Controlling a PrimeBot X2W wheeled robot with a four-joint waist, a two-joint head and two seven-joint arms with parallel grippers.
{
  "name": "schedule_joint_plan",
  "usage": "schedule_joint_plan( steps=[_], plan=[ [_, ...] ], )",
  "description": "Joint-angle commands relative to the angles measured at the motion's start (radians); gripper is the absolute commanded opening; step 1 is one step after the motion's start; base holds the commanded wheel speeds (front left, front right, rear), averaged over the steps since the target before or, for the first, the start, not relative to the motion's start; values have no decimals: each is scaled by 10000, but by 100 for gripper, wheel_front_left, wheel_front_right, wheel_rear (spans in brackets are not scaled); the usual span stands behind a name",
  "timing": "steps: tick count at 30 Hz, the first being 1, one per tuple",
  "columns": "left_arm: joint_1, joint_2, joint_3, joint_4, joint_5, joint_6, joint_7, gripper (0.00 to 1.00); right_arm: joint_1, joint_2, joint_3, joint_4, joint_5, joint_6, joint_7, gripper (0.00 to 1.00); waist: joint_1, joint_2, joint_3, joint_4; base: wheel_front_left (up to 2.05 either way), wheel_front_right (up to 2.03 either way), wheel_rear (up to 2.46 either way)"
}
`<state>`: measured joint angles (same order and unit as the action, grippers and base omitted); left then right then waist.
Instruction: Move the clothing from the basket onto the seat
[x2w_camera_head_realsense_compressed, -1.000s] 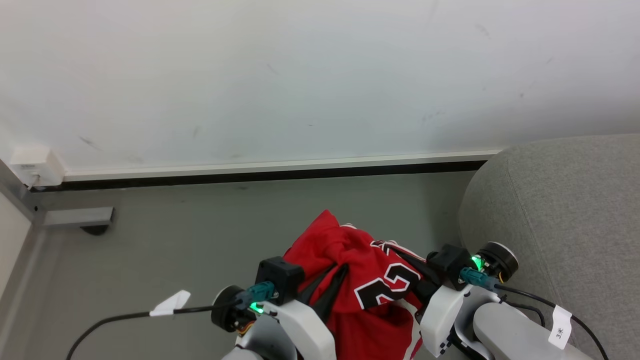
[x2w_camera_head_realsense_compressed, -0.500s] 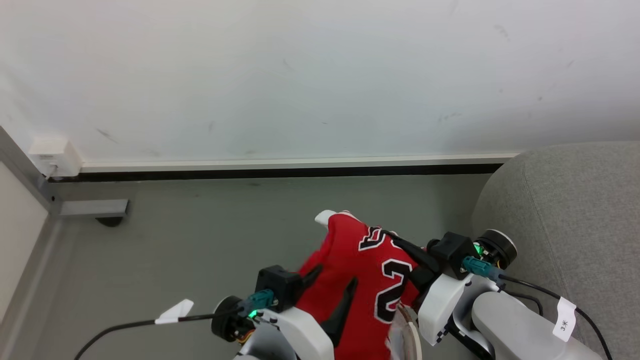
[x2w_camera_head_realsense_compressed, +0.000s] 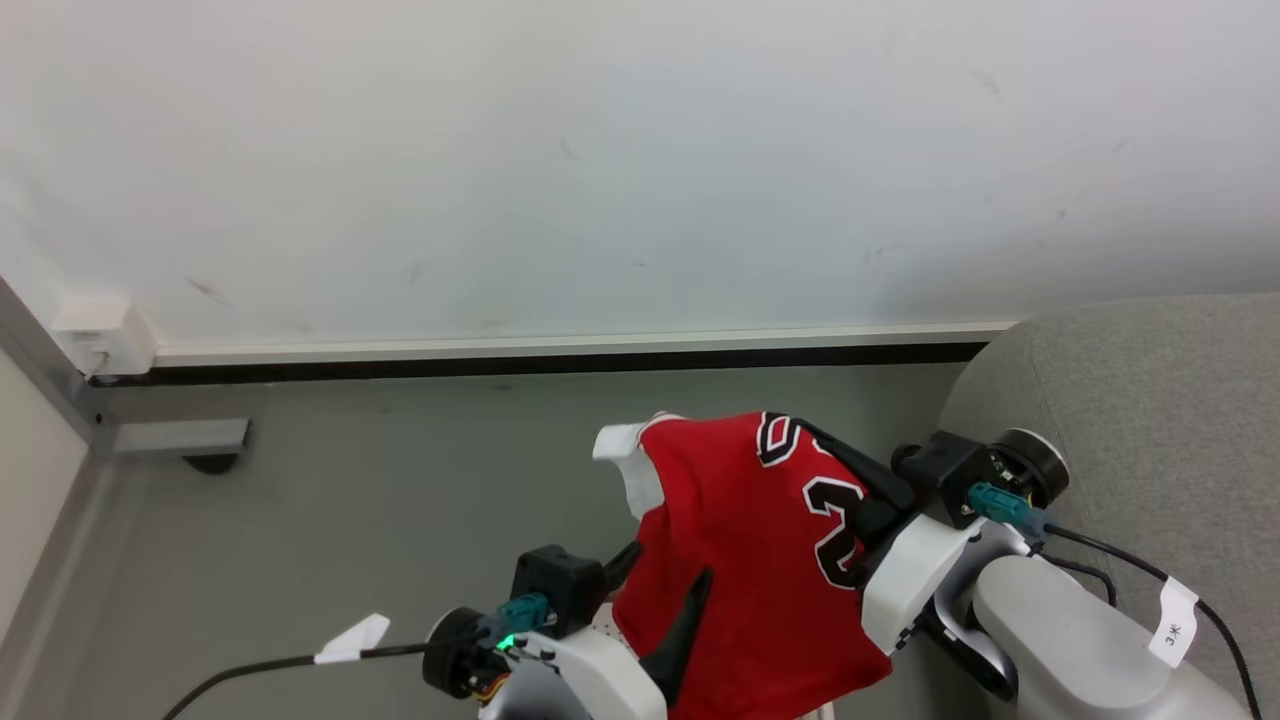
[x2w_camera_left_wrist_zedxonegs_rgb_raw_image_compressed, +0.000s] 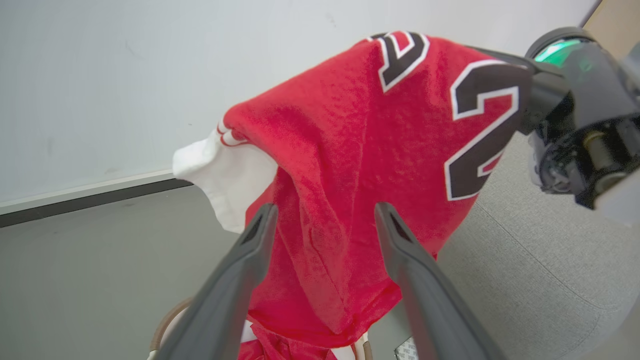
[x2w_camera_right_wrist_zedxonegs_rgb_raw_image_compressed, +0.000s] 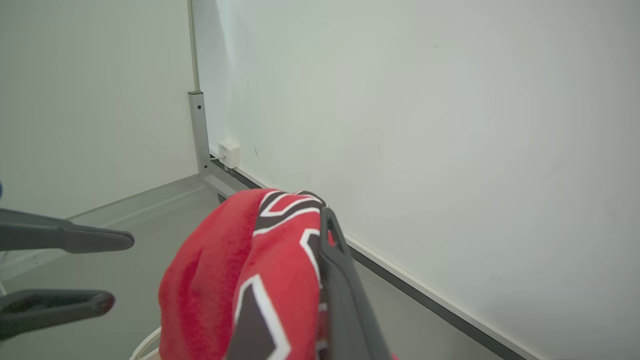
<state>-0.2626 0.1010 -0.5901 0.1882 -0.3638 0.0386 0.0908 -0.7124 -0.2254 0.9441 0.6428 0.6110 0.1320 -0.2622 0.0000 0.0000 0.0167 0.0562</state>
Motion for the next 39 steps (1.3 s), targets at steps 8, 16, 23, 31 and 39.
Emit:
schedule_joint_plan(
  steps=[8, 16, 23, 31, 39],
  plan=[
    [12, 184, 89, -155, 23, 136, -257, 100, -163, -413, -773, -485, -273, -25, -38, 0, 0, 0, 85, -712, 0, 0, 0],
    [-115, 232, -41, -263, 22, 44, -378, 100, -114, -792, -1544, -788, -475, -23, -37, 0, 0, 0, 235, -1961, 0, 0, 0],
    [-280, 251, -163, -344, 115, -15, -496, 100, 226, -1159, -2325, -998, -694, -25, -37, 0, 0, 0, 394, -3007, 0, 0, 0],
    [-467, 139, -329, -383, 136, -73, -701, 100, 508, -1603, -3108, -1340, -881, -25, -37, 0, 0, 0, 591, -3794, 0, 0, 0],
    [-897, 115, -527, -437, 297, -134, -786, 100, 694, -1833, -3805, -1663, -931, -25, -37, 0, 0, 0, 1112, -3957, 0, 0, 0]
  ],
)
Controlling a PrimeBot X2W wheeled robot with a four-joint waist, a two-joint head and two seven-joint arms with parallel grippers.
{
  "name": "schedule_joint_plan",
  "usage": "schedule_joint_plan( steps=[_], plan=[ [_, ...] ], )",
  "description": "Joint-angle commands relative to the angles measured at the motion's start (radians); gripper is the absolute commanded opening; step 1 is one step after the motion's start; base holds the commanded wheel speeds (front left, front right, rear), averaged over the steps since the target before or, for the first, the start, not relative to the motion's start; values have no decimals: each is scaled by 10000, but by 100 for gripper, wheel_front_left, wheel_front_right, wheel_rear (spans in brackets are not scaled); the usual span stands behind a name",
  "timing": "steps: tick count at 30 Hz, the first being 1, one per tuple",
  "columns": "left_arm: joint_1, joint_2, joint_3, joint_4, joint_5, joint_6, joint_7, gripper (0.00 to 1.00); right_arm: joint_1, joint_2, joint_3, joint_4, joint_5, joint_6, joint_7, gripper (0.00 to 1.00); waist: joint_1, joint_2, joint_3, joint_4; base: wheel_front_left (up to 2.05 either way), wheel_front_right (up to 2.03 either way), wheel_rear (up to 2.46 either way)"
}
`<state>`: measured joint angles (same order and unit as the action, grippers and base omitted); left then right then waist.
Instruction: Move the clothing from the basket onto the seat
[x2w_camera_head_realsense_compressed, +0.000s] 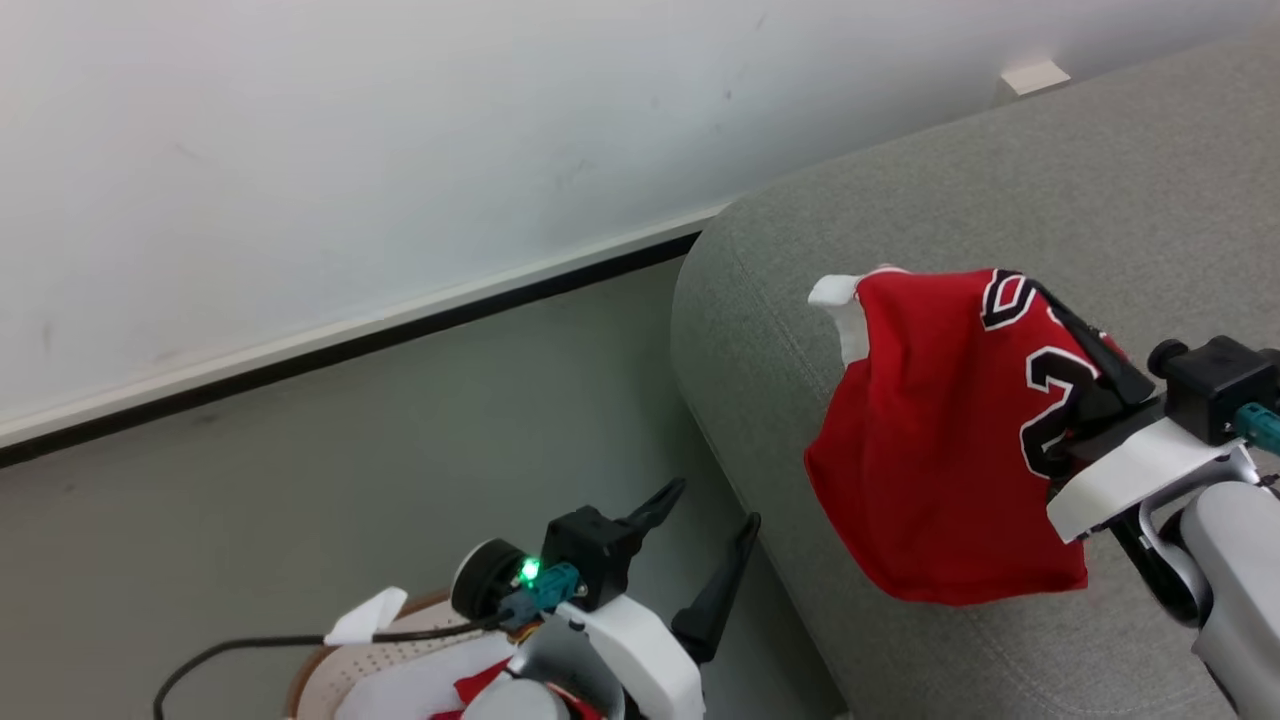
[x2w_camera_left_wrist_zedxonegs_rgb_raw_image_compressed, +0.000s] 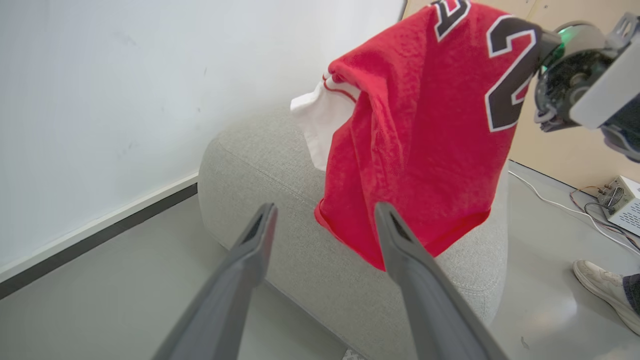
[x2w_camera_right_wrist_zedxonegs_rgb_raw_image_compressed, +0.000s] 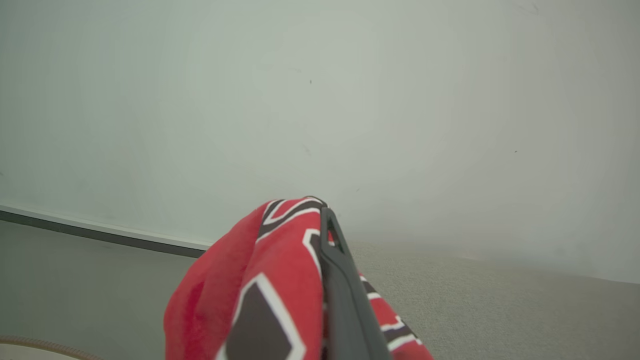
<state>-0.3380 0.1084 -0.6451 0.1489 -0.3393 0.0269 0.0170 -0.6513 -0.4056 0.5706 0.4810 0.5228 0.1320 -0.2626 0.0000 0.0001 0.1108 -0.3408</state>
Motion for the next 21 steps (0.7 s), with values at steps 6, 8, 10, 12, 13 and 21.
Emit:
schedule_joint_plan(
  steps=[6, 8, 10, 12, 13, 21],
  plan=[
    [-1090, 75, -190, -331, 434, -250, 77, 100, -480, -219, -1100, -316, -95, -25, -35, 0, 0, -1, 1428, 399, 0, 0, 0],
    [-1499, 22, -187, -488, 528, -325, -16, 100, -798, -350, -1580, -357, -171, -25, -33, 0, 0, -1, 1975, 577, 0, 0, 0],
    [-1936, -9, -249, -604, 673, -415, 30, 100, -1202, -423, -2070, -402, -128, -25, -30, 0, 0, -1, 2579, 781, 0, 0, 0],
    [-2389, -11, -280, -745, 806, -516, 56, 100, -1795, -627, -2563, -386, -220, -25, -3, 0, 0, -1, 3214, 975, 0, 0, 0],
    [-2609, -11, -301, -785, 877, -563, 32, 100, -2085, -635, -2780, -353, -155, -25, 27, 0, 0, -1, 3511, 1054, 0, 0, 0],
    [-4056, -181, -478, -1194, 1120, -894, -134, 100, -4666, -1769, -5008, 353, -629, -25, 564, 0, 0, -1, 5701, 1834, 0, 0, 0]
  ],
)
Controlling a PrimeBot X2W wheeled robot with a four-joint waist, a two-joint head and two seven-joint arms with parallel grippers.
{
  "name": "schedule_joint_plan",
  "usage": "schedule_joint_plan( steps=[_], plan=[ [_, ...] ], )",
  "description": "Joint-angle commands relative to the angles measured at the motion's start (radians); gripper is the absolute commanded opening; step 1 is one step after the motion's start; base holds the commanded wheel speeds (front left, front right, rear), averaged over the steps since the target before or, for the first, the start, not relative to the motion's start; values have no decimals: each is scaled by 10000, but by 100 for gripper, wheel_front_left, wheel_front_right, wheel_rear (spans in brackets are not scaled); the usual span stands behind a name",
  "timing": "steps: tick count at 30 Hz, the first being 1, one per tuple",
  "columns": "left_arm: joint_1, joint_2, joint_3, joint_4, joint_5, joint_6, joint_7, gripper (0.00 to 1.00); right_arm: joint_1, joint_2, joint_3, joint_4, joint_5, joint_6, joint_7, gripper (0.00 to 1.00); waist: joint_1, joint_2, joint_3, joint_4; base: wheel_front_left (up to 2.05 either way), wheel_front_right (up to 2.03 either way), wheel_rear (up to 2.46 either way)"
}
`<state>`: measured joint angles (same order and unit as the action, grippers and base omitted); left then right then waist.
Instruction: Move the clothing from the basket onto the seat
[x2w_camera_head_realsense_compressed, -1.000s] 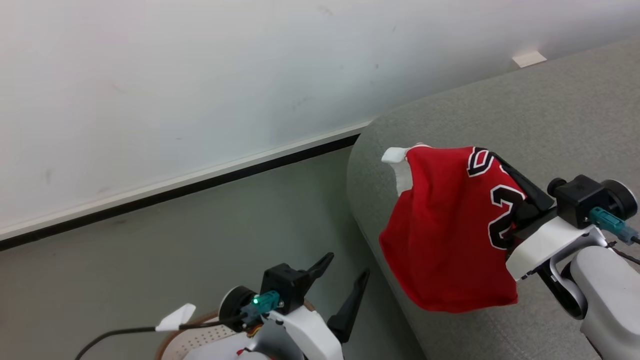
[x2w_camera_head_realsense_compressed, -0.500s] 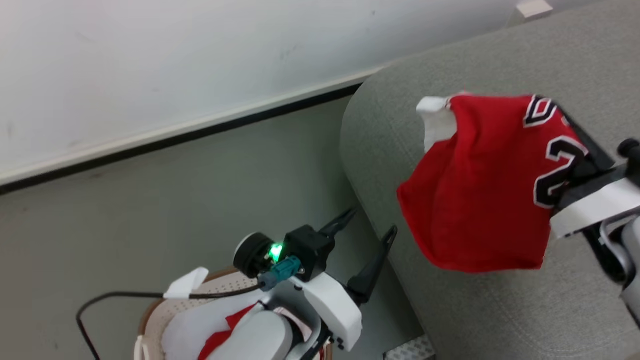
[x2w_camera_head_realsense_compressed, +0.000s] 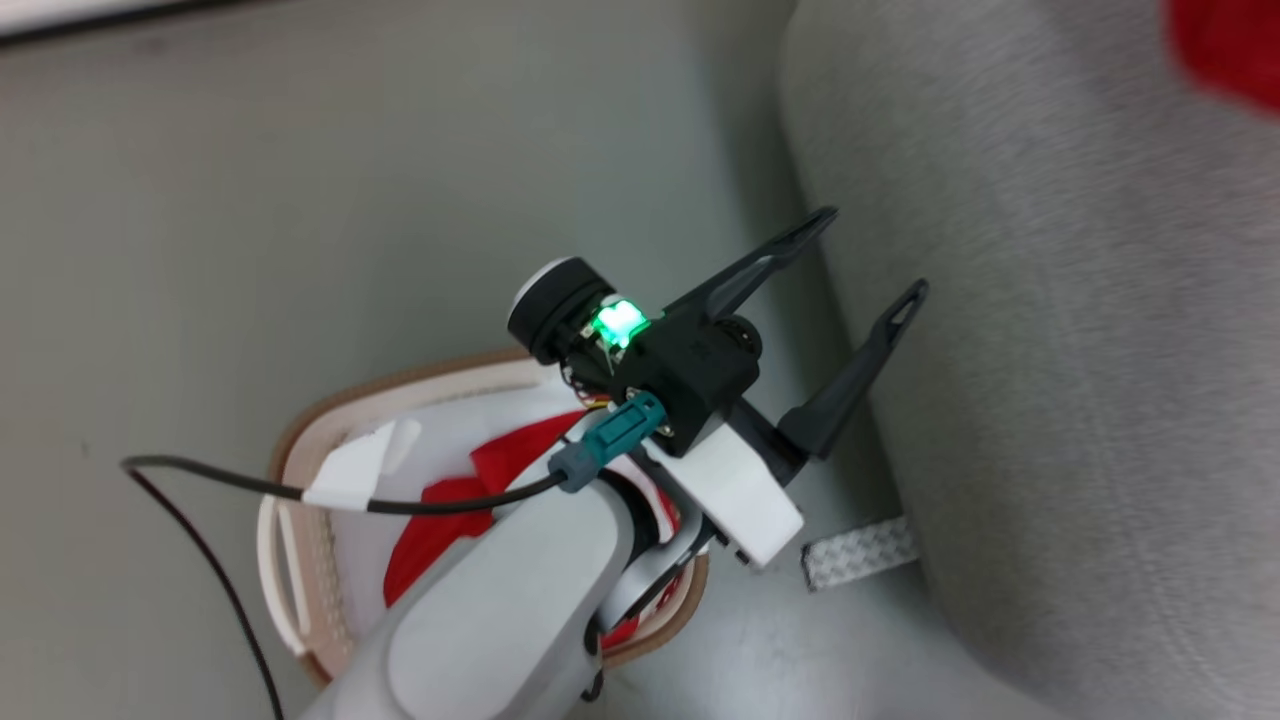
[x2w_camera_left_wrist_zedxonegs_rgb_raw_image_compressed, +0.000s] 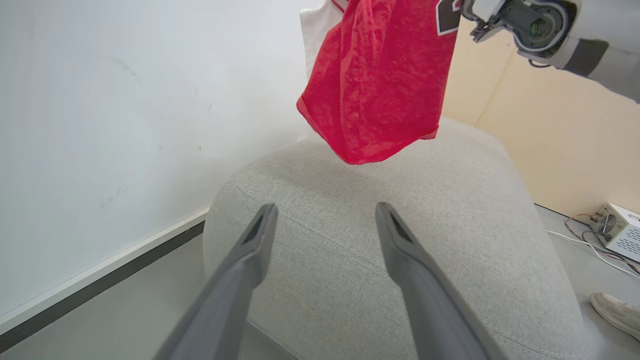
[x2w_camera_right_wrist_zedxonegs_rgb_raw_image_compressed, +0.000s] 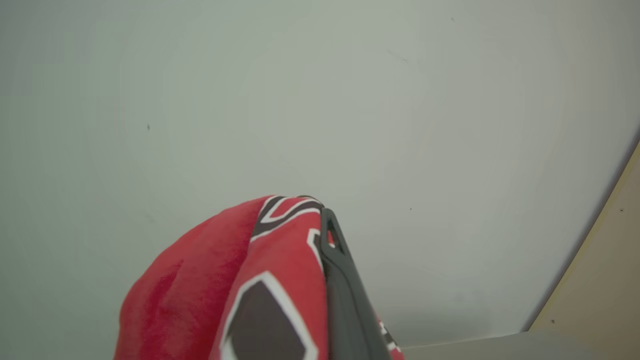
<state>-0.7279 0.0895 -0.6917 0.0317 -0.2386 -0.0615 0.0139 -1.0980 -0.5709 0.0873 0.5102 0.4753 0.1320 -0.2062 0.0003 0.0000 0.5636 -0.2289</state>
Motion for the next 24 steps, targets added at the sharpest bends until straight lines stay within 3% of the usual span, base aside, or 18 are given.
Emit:
schedule_joint_plan(
  steps=[1, 8, 11, 15, 16, 17, 18, 19, 24],
  plan=[
    [-296, -12, -45, -49, 148, -43, -146, 100, -449, -278, -534, 228, -310, -25, 48, 0, -3, 0, 1362, 812, 0, 0, 0],
    [-925, -192, -279, -5, 201, -77, -557, 100, -1195, -1148, -2651, 1734, -1735, -25, 102, 0, -3, 0, 2052, 1366, 0, 0, 0],
    [-1020, -244, -383, 62, 125, -11, -722, 100, -910, -1058, -3693, 2650, -2343, -25, -112, 0, -3, 0, 2146, 1518, 0, 0, 0],
    [-916, -276, -410, 178, -17, 145, -852, 100, -339, -386, -4669, 3664, -3283, -24, -359, 4, -3, 0, 2130, 1573, 0, 0, 0],
    [-864, -275, -409, 217, -22, 176, -870, 100, -231, -229, -4843, 3820, -3475, -25, -430, 29, -3, 0, 2093, 1560, 0, 0, 0],
    [-816, -255, -396, 278, -48, 186, -920, 100, -118, -74, -5062, 3966, -3614, -25, -457, 45, -3, 0, 2037, 1541, 0, 0, 0],
    [-759, -224, -382, 334, -87, 221, -946, 100, -9, 139, -5224, 4090, -3734, -25, -509, 94, -3, 0, 1973, 1513, 0, 0, 0],
    [-692, -174, -353, 395, -111, 244, -970, 100, 160, 390, -5361, 4197, -3902, -25, -520, 100, -3, 0, 1879, 1476, 0, 0, 0],
    [-349, 10, -201, 624, -295, 370, -1156, 100, 850, 1159, -5437, 4190, -4696, -25, -597, 100, -3, 0, 1172, 1263, 0, 0, 0]
  ],
)
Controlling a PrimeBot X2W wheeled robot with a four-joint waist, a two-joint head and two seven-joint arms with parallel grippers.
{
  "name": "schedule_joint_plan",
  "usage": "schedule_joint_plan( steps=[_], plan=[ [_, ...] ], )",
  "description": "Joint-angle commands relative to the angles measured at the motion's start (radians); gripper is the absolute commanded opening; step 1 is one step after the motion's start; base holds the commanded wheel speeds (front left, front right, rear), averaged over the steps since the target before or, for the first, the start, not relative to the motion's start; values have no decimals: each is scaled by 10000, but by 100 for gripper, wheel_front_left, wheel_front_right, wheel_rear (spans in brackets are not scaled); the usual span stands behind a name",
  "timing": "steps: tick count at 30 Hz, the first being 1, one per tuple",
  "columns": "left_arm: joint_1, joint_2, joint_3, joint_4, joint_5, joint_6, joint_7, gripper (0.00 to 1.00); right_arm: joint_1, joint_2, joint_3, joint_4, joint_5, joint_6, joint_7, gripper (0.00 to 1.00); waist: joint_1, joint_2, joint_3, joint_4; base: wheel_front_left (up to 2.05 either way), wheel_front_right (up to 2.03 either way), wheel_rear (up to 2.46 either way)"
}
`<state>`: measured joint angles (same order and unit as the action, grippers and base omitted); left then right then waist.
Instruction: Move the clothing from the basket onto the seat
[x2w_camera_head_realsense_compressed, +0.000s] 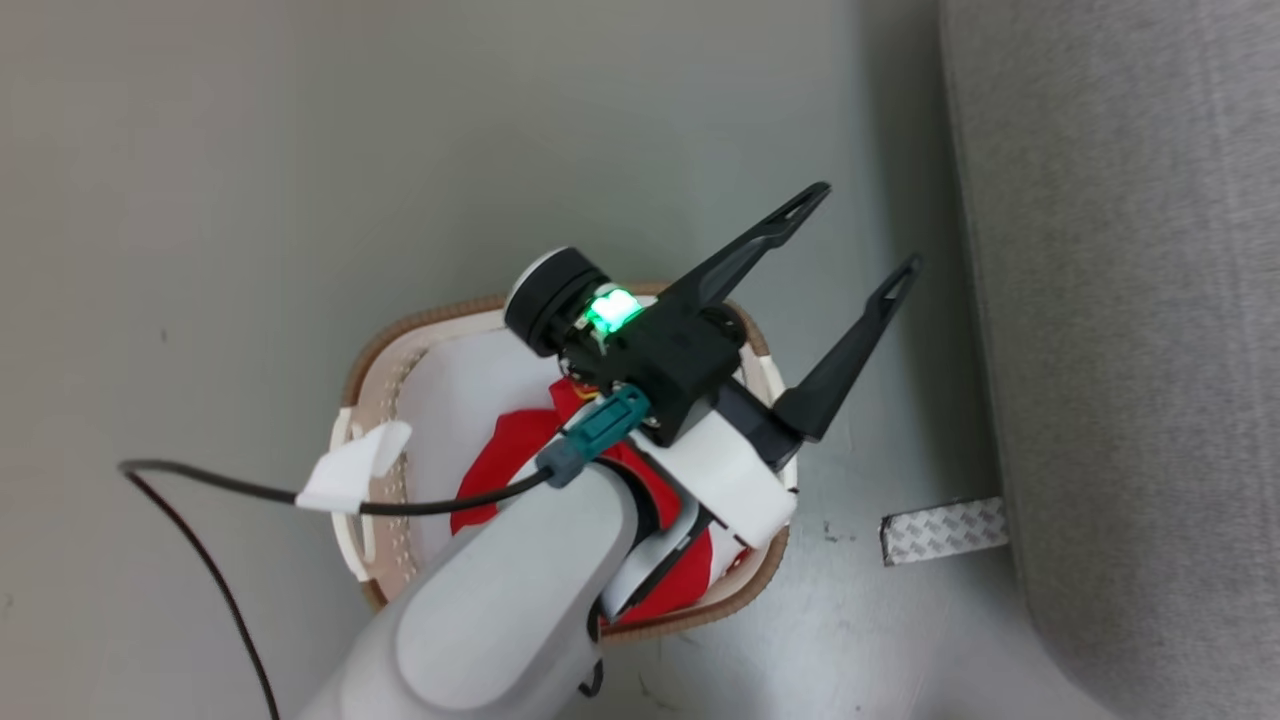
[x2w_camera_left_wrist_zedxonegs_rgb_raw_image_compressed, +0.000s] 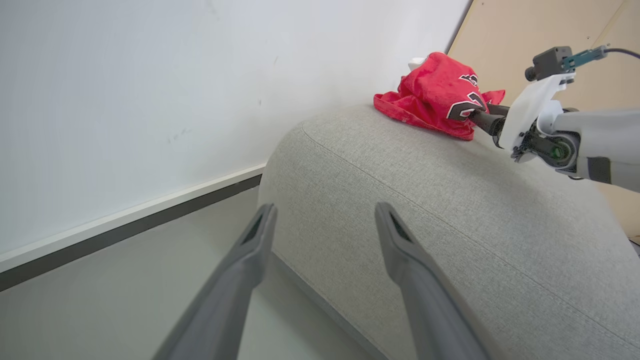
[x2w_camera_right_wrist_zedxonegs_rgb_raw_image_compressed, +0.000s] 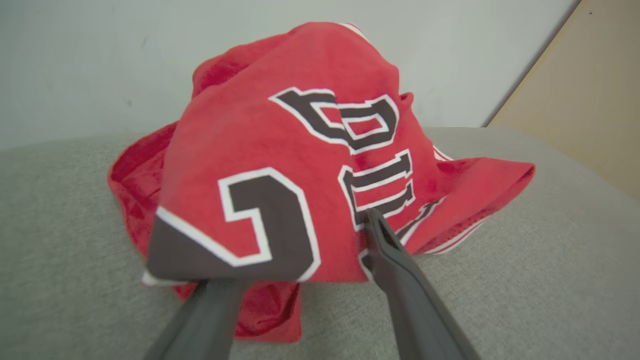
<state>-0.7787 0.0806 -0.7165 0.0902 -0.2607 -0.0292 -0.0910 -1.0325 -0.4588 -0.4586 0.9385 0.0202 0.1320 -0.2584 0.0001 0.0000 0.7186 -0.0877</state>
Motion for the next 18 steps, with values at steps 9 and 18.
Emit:
schedule_joint_plan(
  steps=[9, 18],
  plan=[
    [1539, 635, 542, 449, -641, 518, -721, 100, 2724, 1219, 882, -2784, -450, -25, -56, 100, -1, 0, -2548, -371, 0, 0, 0],
    [3497, 1083, 1517, 800, -1258, 1395, -1543, 100, 5191, 2309, 1981, -5432, -84, -25, -55, 100, -1, 0, -4483, -108, 0, 0, 0]
  ],
)
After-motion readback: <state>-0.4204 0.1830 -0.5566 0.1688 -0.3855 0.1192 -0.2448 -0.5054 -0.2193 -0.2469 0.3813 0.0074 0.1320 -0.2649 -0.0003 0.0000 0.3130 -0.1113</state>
